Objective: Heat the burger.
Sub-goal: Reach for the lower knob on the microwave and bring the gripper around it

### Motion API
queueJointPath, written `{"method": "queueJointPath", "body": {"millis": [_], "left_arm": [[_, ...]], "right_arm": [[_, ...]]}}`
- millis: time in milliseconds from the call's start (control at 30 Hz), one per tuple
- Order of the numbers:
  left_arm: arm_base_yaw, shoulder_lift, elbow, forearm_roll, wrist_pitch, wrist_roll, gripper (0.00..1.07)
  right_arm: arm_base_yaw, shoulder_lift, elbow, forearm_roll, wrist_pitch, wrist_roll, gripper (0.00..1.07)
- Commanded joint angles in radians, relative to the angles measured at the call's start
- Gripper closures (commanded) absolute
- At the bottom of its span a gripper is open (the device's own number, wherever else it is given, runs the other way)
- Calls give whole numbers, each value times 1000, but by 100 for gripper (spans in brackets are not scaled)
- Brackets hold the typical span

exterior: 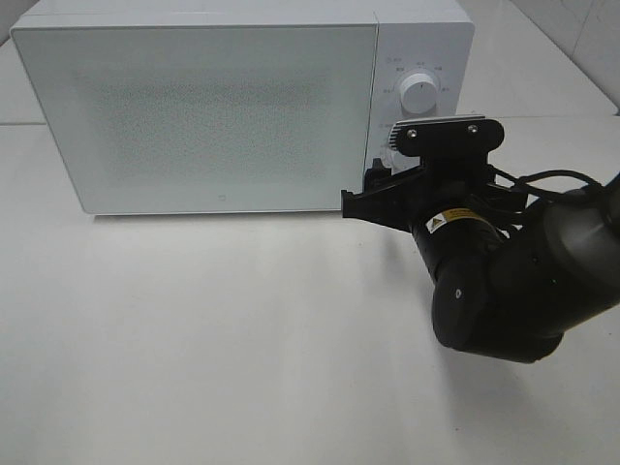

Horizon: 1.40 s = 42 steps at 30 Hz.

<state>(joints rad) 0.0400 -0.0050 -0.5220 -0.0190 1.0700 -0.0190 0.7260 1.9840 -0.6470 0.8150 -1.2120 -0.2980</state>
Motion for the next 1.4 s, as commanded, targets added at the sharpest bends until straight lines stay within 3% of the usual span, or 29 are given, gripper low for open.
{"method": "queueJointPath", "body": {"millis": [33,533,800,1400], "left_arm": [[-1,-25,4,-9,-1,2,9],[-1,-25,4,-9,-1,2,9],[-1,-22,4,-9,-1,2,9],[-1,-19,4,-9,-1,2,9]], "right_arm": [[-24,18,-30,-37,-36,9,33],[-66,100,-132,-71,-15,-2,33],[-110,102,-141,-98,-17,-10,33],[-109,132,-187,-91,-3,-27,33]]}}
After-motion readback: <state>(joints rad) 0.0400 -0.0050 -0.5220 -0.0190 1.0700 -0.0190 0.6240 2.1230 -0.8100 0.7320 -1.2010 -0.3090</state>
